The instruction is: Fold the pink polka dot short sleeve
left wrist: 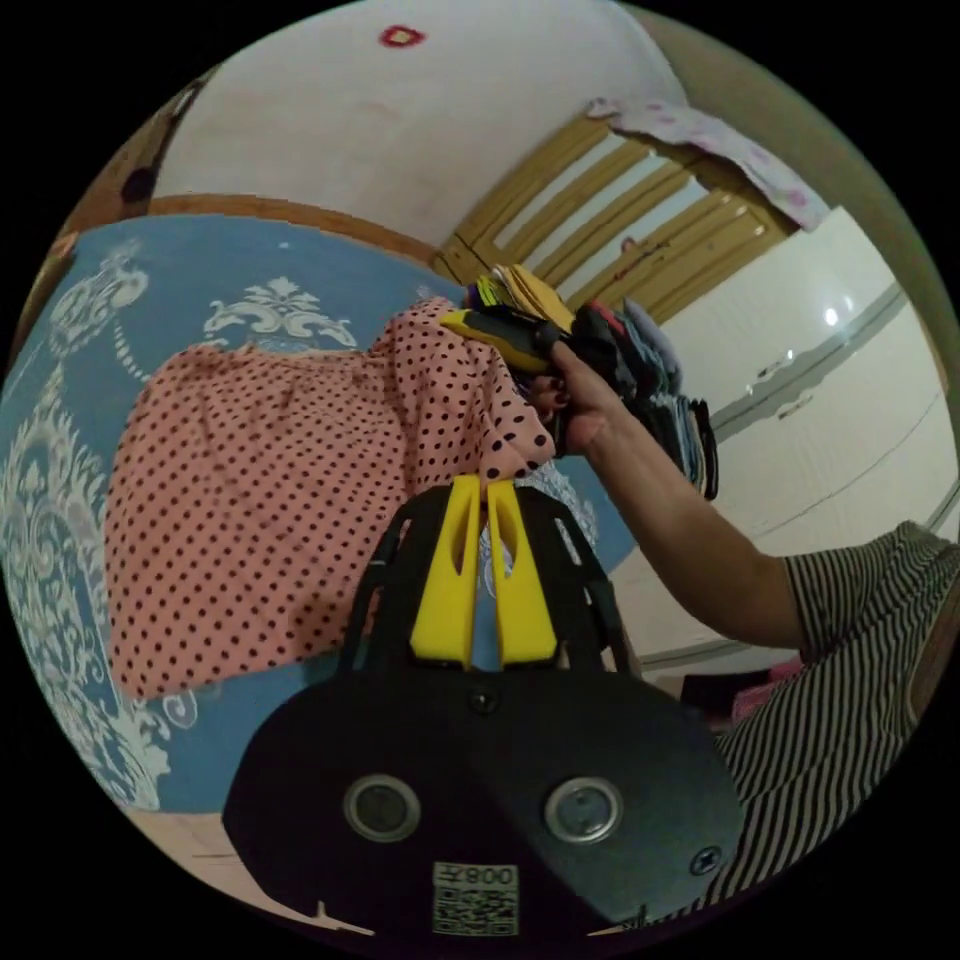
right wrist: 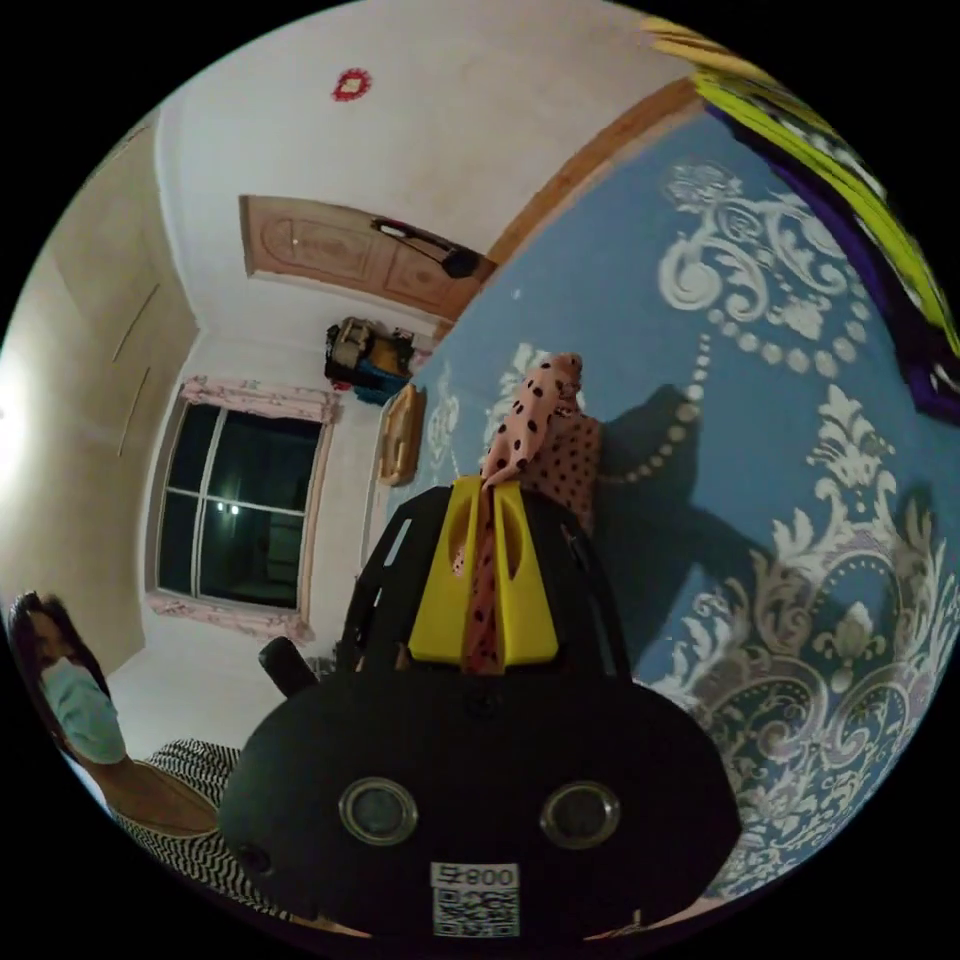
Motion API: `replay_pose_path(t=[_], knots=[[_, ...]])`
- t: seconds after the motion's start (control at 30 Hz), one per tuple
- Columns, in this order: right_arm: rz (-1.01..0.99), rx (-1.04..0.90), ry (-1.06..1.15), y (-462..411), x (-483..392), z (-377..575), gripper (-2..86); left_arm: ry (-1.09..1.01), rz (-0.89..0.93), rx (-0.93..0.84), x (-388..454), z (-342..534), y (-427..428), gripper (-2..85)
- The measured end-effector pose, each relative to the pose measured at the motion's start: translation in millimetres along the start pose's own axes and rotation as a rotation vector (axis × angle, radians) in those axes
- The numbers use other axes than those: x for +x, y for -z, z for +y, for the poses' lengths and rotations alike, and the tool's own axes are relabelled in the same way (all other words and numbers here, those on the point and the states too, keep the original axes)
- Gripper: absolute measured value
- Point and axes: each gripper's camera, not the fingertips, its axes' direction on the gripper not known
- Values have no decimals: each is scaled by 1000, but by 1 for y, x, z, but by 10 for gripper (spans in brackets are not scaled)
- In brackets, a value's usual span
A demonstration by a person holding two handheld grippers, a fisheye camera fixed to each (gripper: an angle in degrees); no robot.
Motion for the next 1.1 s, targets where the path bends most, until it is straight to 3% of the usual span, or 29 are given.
replay_pose_path(t=[0.27,0.53,0.83,1.1], knots=[[153,-193,182,-191,-69,2,19,404,73,161,-124,45,138,9],[274,-353,203,-359,-70,24,20,578,135,220,-189,72,217,10],[359,-470,242,-472,-58,56,24,729,215,251,-230,94,277,13],[300,-440,302,-499,-57,83,18,739,233,280,-232,99,323,12]])
